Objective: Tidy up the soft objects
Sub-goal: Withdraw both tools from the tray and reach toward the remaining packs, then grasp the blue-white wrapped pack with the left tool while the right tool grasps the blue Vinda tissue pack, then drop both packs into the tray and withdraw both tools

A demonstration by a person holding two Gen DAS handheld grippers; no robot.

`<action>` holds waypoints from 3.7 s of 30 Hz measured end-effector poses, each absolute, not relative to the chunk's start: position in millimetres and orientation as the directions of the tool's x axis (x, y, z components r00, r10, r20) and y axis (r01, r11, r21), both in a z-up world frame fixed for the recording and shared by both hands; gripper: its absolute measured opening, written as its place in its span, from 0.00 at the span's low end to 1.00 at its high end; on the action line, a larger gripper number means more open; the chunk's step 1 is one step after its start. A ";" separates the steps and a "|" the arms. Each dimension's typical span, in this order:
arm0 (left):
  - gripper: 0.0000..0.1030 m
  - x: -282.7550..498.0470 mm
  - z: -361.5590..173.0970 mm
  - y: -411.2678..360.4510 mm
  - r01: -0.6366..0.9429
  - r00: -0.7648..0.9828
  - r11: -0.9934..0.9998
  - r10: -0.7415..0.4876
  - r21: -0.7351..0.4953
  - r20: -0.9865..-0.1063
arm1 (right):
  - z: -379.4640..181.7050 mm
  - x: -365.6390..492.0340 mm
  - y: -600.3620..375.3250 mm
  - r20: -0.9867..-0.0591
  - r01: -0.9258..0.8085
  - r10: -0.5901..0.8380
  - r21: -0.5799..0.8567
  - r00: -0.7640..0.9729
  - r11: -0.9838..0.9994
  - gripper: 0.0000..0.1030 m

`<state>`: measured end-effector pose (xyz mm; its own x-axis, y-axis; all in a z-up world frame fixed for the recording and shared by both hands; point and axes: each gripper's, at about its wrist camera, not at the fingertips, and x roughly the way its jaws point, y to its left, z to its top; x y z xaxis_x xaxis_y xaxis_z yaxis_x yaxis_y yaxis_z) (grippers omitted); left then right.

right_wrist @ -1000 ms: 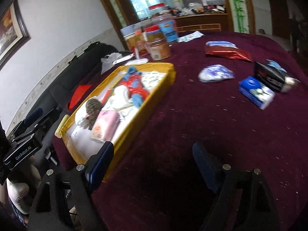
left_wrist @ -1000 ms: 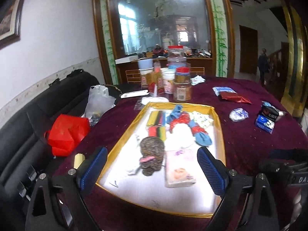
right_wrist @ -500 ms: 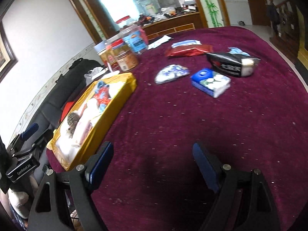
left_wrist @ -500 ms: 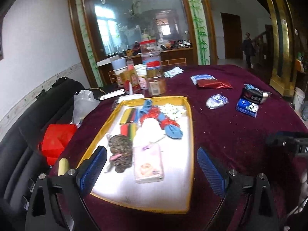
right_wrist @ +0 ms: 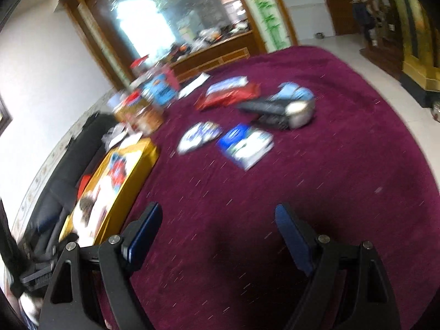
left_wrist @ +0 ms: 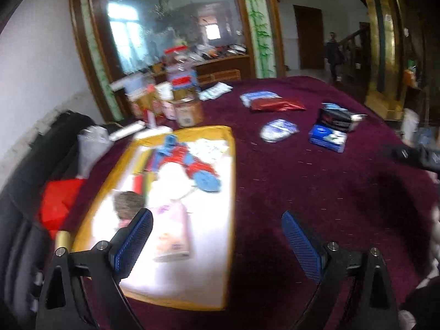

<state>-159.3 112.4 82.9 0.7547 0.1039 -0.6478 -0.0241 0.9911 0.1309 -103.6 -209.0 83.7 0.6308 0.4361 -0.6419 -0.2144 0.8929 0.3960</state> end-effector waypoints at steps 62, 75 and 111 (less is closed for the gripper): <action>0.99 -2.1 5.2 34.2 0.098 0.524 0.990 -0.137 -0.101 -0.840 | 51.2 -14.6 -234.5 -0.812 -0.002 0.069 0.083 0.580 0.997 1.00; 0.99 68.4 58.6 44.6 0.299 0.643 0.949 -0.122 0.101 -0.756 | 33.1 46.0 -126.0 -0.859 -0.389 0.187 -0.015 0.476 0.921 0.99; 0.53 -135.3 43.4 263.5 -0.101 0.580 0.965 -0.140 -0.242 -0.802 | 96.6 -92.5 52.8 -0.779 -0.690 0.567 0.255 0.268 0.677 0.61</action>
<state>-135.3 263.5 43.4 0.5799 -0.1405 -0.8025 -0.1008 0.9651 -0.2418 -92.5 52.8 96.6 0.2682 0.5667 -0.7790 -0.6904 0.6771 0.2549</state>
